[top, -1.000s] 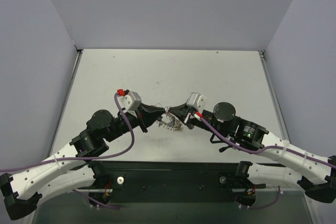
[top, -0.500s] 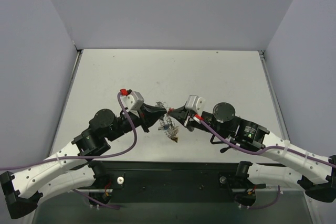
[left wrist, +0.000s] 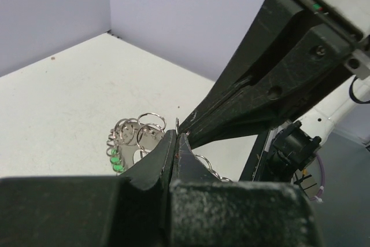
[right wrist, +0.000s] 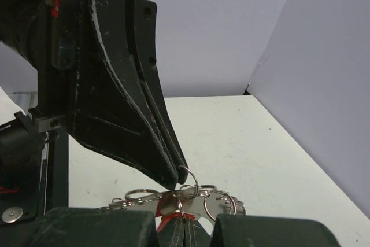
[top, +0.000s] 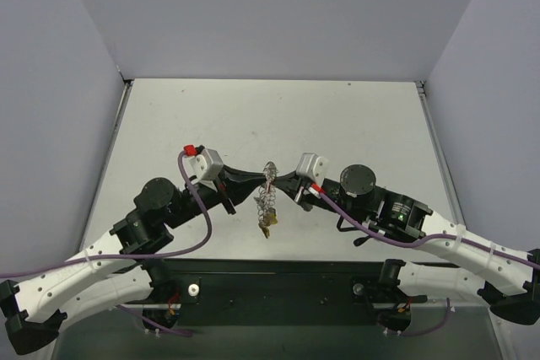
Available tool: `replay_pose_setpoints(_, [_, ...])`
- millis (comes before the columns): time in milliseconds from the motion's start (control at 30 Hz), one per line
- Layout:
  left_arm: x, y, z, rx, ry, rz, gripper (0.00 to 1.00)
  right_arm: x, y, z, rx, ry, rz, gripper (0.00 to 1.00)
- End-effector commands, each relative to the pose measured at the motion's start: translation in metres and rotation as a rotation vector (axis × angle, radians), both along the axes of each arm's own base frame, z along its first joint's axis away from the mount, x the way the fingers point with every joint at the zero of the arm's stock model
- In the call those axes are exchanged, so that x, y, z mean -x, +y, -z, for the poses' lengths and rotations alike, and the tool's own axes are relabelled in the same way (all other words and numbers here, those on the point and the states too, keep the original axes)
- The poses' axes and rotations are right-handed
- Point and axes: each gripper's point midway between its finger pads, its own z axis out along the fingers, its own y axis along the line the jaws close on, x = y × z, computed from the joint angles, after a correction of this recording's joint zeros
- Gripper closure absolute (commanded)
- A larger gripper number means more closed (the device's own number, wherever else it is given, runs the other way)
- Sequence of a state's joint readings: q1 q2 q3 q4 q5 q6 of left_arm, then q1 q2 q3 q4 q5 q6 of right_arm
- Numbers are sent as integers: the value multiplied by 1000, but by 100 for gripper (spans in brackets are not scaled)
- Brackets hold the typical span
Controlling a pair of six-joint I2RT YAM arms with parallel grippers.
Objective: Put the keys on the keyring
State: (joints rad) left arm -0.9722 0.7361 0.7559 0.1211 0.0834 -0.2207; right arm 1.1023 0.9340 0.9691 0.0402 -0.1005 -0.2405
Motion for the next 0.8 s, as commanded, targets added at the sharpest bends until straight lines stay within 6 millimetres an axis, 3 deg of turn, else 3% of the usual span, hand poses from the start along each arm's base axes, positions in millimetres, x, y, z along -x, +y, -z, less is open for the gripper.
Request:
replay_pose_setpoints(0, [19, 6, -53, 142, -133, 68, 100, -4, -1, -28, -57, -49, 26, 100])
replay_pose_setpoints(333, [4, 7, -34, 101, -82, -4, 100, 2, -3, -36, -89, -58, 5, 100])
replay_pose_setpoints(767, [-1, 14, -36, 122, -85, -48, 100, 2, -7, -39, -99, -65, 16, 100])
